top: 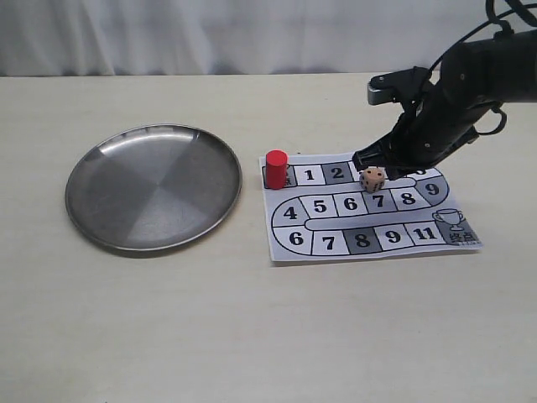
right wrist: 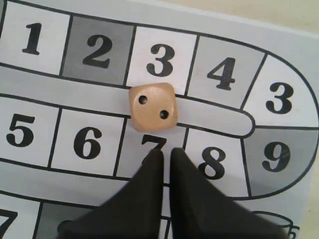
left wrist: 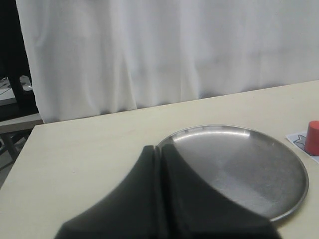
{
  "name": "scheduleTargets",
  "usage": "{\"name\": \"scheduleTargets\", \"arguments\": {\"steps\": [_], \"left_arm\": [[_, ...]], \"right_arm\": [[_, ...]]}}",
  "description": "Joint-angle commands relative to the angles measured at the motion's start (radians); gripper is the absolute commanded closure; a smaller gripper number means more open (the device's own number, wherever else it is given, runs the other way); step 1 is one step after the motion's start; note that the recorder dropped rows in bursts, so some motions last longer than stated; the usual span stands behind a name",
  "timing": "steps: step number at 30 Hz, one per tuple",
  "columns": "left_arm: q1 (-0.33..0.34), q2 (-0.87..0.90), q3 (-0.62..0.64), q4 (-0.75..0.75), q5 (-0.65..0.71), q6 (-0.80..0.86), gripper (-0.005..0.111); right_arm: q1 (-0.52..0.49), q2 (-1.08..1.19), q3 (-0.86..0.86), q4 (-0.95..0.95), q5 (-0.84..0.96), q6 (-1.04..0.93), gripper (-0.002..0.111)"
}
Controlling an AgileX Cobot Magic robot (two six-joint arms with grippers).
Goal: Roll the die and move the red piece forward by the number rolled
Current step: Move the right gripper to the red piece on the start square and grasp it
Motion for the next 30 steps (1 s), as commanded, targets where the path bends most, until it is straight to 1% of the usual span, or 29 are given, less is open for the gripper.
{"name": "scheduleTargets", "arguments": {"steps": [1, 4, 8, 10, 11, 13, 14, 15, 16, 17, 18, 20, 24, 30], "left_arm": [[-0.008, -0.003, 0.002, 0.000, -0.009, -0.001, 0.107], [-0.008, -0.003, 0.002, 0.000, -0.009, -0.001, 0.107], [-0.008, -0.003, 0.002, 0.000, -0.009, -0.001, 0.107], [-0.008, -0.003, 0.002, 0.000, -0.009, -0.001, 0.107], [-0.008, -0.003, 0.002, 0.000, -0.009, -0.001, 0.107], [-0.008, -0.003, 0.002, 0.000, -0.009, -0.001, 0.107], [-0.008, -0.003, 0.002, 0.000, -0.009, -0.001, 0.107], [-0.008, -0.003, 0.002, 0.000, -0.009, -0.001, 0.107], [-0.008, -0.003, 0.002, 0.000, -0.009, -0.001, 0.107], [-0.008, -0.003, 0.002, 0.000, -0.009, -0.001, 0.107], [-0.008, -0.003, 0.002, 0.000, -0.009, -0.001, 0.107], [-0.008, -0.003, 0.002, 0.000, -0.009, -0.001, 0.107], [-0.008, -0.003, 0.002, 0.000, -0.009, -0.001, 0.107], [-0.008, -0.003, 0.002, 0.000, -0.009, -0.001, 0.107]], "right_arm": [[-0.001, -0.005, 0.004, 0.005, -0.013, 0.000, 0.104], [-0.001, -0.005, -0.001, 0.005, -0.004, 0.000, 0.104], [-0.001, -0.010, -0.107, 0.068, 0.125, -0.006, 0.104], [-0.001, -0.010, -0.160, 0.154, 0.159, -0.029, 0.104], [0.007, -0.010, -0.178, 0.237, 0.153, -0.090, 0.104], [0.044, -0.007, -0.186, 0.254, 0.103, -0.128, 0.095], [0.078, 0.004, -0.186, 0.236, 0.041, -0.128, 0.083], [0.098, 0.010, -0.186, 0.225, 0.004, -0.128, 0.076], [0.137, 0.035, -0.188, 0.219, -0.068, -0.133, 0.061], [0.155, 0.045, -0.188, 0.219, -0.100, -0.149, 0.057], [0.183, 0.072, -0.188, 0.217, -0.148, -0.209, 0.048], [0.200, 0.104, -0.201, 0.217, -0.169, -0.216, 0.043], [0.222, 0.162, -0.241, 0.225, -0.169, -0.216, 0.038], [0.235, 0.236, -0.282, 0.221, -0.184, -0.244, 0.038]]}}
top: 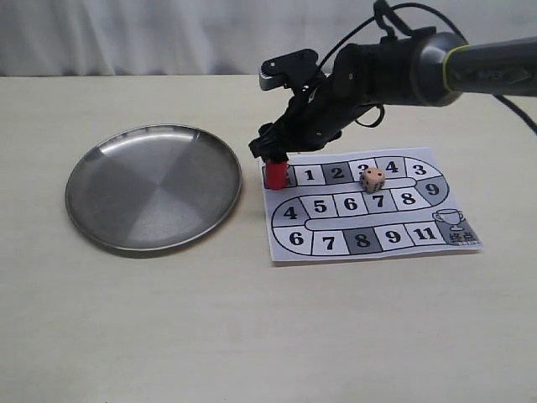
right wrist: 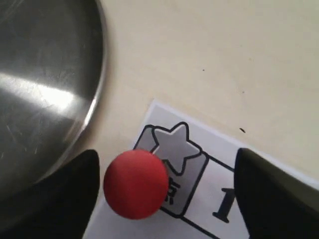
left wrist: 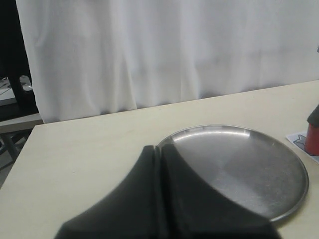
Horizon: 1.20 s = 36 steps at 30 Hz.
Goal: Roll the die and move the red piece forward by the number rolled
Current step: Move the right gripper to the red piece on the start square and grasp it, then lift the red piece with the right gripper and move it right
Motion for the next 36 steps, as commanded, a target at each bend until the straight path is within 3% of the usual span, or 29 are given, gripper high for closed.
{"name": "scheduleTargets", "arguments": {"steps": [1, 3, 6, 13, 23, 31, 36], "left_arm": [[-0.008, -0.003, 0.002, 0.000, -0.009, -0.001, 0.107], [-0.008, -0.003, 0.002, 0.000, -0.009, -0.001, 0.107], [-0.008, -0.003, 0.002, 0.000, -0.009, -0.001, 0.107], [-0.008, -0.003, 0.002, 0.000, -0.009, -0.001, 0.107], [-0.008, -0.003, 0.002, 0.000, -0.009, -0.001, 0.107], [-0.008, -0.003, 0.002, 0.000, -0.009, -0.001, 0.107], [-0.008, -0.003, 0.002, 0.000, -0.009, -0.001, 0.107]], "right_arm": [[0.014, 0.042, -0.017, -0.005, -0.034, -0.035, 0.038], [0.014, 0.052, -0.017, -0.005, -0.039, -0.035, 0.038], [0.014, 0.060, -0.017, -0.005, -0.039, -0.042, 0.050], [0.014, 0.060, -0.017, -0.005, -0.039, -0.040, 0.103], [0.010, 0.024, -0.017, -0.007, -0.035, -0.038, 0.104], [-0.054, -0.176, -0.017, -0.006, -0.023, -0.011, 0.104], [-0.077, -0.189, -0.011, -0.008, 0.003, -0.013, 0.104]]}}
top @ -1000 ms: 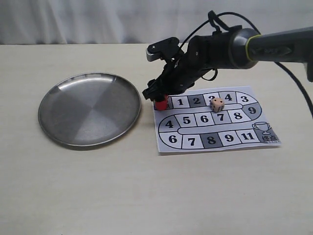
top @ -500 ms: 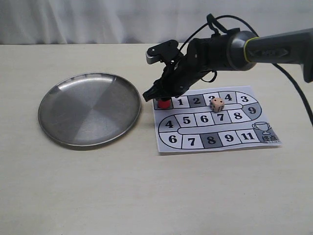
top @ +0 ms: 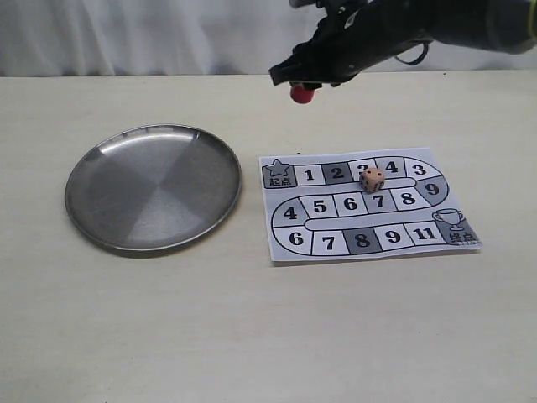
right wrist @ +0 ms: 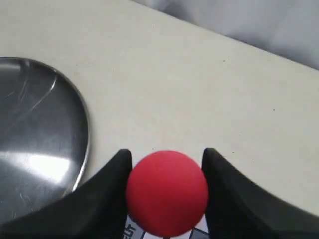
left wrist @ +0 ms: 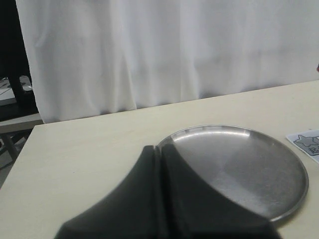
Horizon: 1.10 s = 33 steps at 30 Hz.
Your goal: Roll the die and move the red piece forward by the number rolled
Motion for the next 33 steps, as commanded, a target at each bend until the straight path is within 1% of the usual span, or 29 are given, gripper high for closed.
{"name": "scheduleTargets", "arguments": {"steps": [1, 7, 12, 16, 23, 25, 30, 33], "left_arm": [[-0.008, -0.003, 0.002, 0.000, -0.009, -0.001, 0.107], [-0.008, -0.003, 0.002, 0.000, -0.009, -0.001, 0.107], [-0.008, -0.003, 0.002, 0.000, -0.009, -0.001, 0.107], [-0.008, -0.003, 0.002, 0.000, -0.009, -0.001, 0.107], [-0.008, -0.003, 0.002, 0.000, -0.009, -0.001, 0.107], [-0.008, -0.003, 0.002, 0.000, -0.009, -0.001, 0.107], [-0.008, -0.003, 0.002, 0.000, -0.009, -0.001, 0.107], [-0.008, -0.003, 0.002, 0.000, -0.009, -0.001, 0.107]], "right_arm": [[-0.016, 0.013, 0.010, -0.008, 0.025, 0.004, 0.104], [-0.016, 0.128, 0.055, -0.008, 0.013, 0.002, 0.104], [-0.011, 0.243, 0.057, -0.001, 0.017, 0.002, 0.104], [-0.011, 0.260, 0.057, -0.001, 0.021, 0.002, 0.104], [-0.016, 0.175, 0.057, -0.023, 0.028, 0.002, 0.104], [-0.026, 0.118, 0.047, -0.054, 0.033, 0.004, 0.104], [-0.071, -0.015, 0.021, -0.049, 0.031, 0.051, 0.104], [-0.086, -0.039, 0.021, -0.053, 0.042, 0.056, 0.104]]}}
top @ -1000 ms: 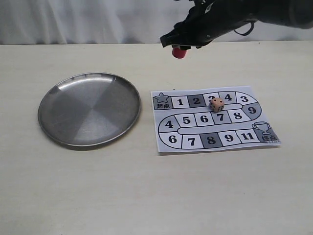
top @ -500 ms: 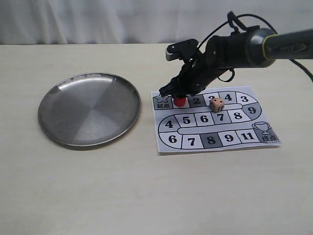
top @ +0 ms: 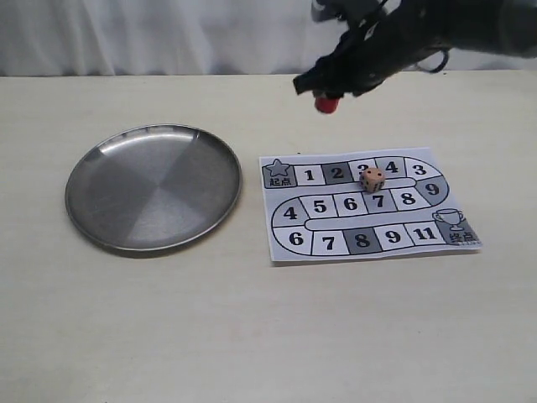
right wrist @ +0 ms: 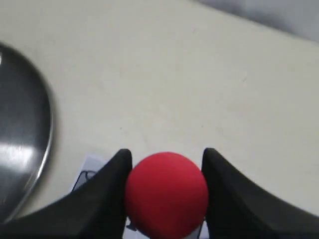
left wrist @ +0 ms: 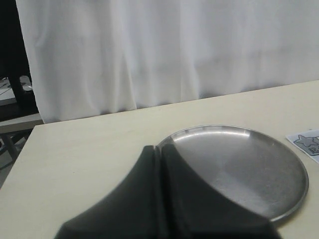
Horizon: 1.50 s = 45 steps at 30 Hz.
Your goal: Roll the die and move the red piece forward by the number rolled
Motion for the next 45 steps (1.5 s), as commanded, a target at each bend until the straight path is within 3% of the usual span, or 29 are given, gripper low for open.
{"name": "scheduleTargets", "arguments": {"steps": [1, 14, 34, 36, 37, 40, 42, 45], "left_arm": [[-0.008, -0.003, 0.002, 0.000, -0.009, -0.001, 0.107], [-0.008, -0.003, 0.002, 0.000, -0.009, -0.001, 0.107], [-0.008, -0.003, 0.002, 0.000, -0.009, -0.001, 0.107], [-0.008, -0.003, 0.002, 0.000, -0.009, -0.001, 0.107], [-0.008, -0.003, 0.002, 0.000, -0.009, -0.001, 0.107], [-0.008, -0.003, 0.002, 0.000, -0.009, -0.001, 0.107], [-0.008, -0.003, 0.002, 0.000, -0.009, -0.001, 0.107], [-0.008, -0.003, 0.002, 0.000, -0.009, -0.001, 0.107]], "right_arm": [[-0.023, -0.033, -0.002, -0.015, 0.013, 0.015, 0.104], [-0.023, 0.250, 0.061, -0.020, -0.018, 0.013, 0.104], [-0.023, 0.224, 0.061, -0.063, 0.033, 0.015, 0.103], [-0.023, 0.224, 0.061, -0.083, 0.021, 0.020, 0.093], [-0.023, 0.224, 0.061, -0.083, 0.005, 0.024, 0.076], [-0.023, 0.192, 0.049, -0.068, -0.009, 0.073, 0.041], [-0.023, 0.128, 0.049, -0.038, -0.020, 0.073, 0.033], [-0.025, 0.055, 0.049, -0.050, -0.018, 0.073, 0.033]]}}
